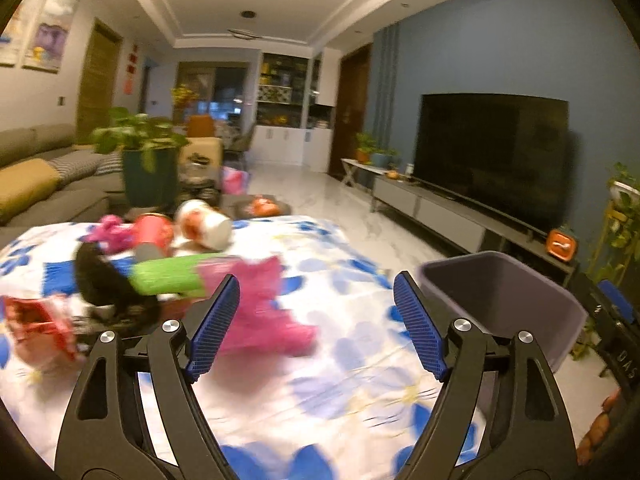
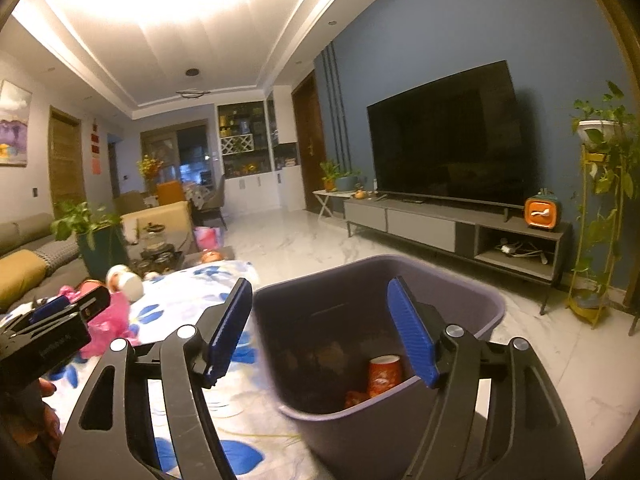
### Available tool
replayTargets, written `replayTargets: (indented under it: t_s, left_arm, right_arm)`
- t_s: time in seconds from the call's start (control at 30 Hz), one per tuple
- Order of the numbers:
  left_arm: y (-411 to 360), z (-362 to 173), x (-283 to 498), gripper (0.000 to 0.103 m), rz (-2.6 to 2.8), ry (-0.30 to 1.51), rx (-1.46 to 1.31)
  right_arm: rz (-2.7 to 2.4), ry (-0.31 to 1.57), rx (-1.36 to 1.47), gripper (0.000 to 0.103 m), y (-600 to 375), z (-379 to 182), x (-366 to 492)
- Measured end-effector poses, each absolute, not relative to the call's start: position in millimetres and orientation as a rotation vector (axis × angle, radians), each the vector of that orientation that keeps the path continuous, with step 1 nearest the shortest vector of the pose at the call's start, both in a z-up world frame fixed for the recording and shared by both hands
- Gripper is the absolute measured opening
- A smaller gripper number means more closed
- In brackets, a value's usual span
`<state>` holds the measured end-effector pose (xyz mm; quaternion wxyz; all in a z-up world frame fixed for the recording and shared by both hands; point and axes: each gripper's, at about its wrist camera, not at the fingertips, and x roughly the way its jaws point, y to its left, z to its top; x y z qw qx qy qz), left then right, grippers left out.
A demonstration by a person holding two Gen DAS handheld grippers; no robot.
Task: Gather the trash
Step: 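Move both open tools back toward the remaining trash on the table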
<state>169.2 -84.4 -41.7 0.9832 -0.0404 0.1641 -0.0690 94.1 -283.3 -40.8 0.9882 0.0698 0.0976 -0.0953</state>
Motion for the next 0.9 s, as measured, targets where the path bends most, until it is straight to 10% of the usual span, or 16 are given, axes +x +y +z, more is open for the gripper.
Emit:
replayTargets:
  t_s: [0.9]
  left_arm:
    - [89.2, -44.2, 100.5, 0.078, 0.231, 0.312, -0.154]
  right_arm:
    - [0.082, 0.207, 0.071, 0.071, -145.0, -43.1, 101.5]
